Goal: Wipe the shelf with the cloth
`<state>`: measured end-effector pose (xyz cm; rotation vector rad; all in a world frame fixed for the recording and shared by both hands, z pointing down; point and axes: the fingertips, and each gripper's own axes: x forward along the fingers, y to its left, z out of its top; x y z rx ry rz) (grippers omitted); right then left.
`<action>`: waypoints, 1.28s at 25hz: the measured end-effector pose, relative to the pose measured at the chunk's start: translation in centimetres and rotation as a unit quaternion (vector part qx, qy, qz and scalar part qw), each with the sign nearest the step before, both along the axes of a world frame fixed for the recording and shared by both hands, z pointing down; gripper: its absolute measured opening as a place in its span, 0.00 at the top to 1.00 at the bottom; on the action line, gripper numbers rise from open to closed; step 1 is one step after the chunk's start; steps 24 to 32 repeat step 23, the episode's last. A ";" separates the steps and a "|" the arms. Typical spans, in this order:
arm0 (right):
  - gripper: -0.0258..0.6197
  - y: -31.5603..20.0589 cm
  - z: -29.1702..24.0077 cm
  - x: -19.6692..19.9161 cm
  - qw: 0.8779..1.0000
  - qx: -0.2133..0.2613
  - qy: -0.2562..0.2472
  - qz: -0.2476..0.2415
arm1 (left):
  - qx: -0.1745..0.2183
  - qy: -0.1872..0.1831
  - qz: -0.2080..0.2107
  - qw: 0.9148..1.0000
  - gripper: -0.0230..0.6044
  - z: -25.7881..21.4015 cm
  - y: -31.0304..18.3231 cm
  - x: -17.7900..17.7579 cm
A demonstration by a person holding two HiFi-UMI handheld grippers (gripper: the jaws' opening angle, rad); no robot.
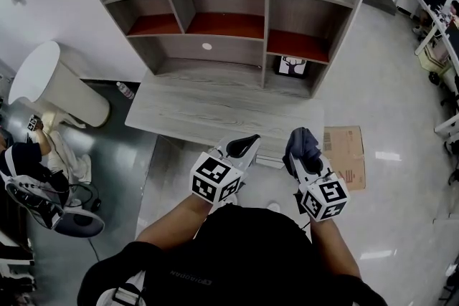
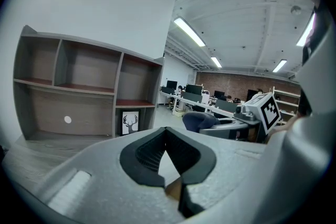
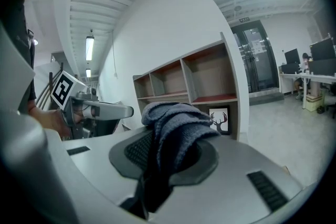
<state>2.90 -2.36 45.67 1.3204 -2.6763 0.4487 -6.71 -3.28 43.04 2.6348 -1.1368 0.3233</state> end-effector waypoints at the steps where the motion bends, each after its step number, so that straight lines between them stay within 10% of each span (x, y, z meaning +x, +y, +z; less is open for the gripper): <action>1: 0.82 0.0 0.0 -0.1 1.000 0.000 0.000 0.001 | 0.000 0.000 0.001 1.000 0.95 0.0 0.0 0.0; 32: 0.82 -0.3 0.3 -0.5 1.000 0.000 0.002 0.003 | -0.004 -0.003 0.006 1.000 0.95 0.3 -0.3 -0.4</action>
